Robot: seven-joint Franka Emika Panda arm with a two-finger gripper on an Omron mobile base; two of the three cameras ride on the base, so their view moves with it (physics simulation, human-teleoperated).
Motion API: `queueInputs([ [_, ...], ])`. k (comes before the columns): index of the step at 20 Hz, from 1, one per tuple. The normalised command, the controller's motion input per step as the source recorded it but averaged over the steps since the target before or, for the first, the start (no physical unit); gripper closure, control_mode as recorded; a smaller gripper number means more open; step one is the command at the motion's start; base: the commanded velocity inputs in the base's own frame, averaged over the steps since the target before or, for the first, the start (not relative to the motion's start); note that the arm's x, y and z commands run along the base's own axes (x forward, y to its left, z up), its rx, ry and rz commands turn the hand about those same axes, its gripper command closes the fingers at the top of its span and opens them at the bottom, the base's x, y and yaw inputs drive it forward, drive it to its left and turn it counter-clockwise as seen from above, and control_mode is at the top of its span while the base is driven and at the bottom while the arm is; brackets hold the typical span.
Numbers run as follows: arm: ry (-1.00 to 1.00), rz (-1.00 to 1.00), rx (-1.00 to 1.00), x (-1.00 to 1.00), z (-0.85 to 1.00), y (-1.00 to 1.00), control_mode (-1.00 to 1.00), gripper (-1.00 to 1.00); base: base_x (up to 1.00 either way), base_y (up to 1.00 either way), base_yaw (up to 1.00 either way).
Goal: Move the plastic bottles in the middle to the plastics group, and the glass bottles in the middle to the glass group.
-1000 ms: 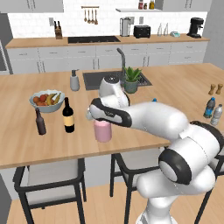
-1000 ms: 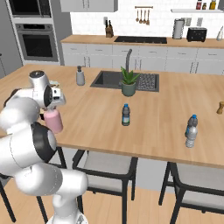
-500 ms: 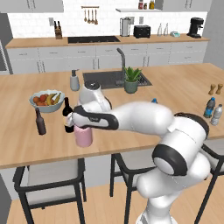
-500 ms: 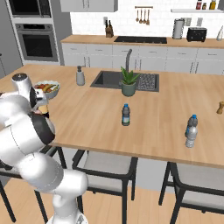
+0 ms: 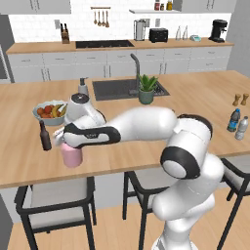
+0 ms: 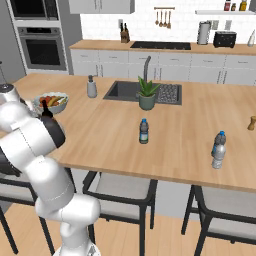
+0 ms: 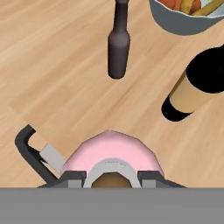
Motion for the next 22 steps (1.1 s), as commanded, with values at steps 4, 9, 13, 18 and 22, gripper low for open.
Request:
queueInputs([
  [4, 0.00, 0.00, 0.00, 0.00, 0.00, 0.25, -1.00, 1.00, 0.00, 0.00, 0.00],
  [9, 0.00, -0.10, 0.00, 0.04, 0.00, 0.13, -1.00, 1.00, 0.00, 0.00, 0.00],
  [13, 0.00, -0.30, 0.01, 0.06, 0.00, 0.28, -1.00, 1.00, 0.00, 0.00, 0.00],
  [18, 0.00, -0.27, 0.13, 0.01, 0.00, 0.02, -1.00, 1.00, 0.00, 0.00, 0.00],
  [22, 0.00, -0.19, 0.12, 0.06, 0.01, -0.01, -1.00, 1.00, 0.00, 0.00, 0.00],
])
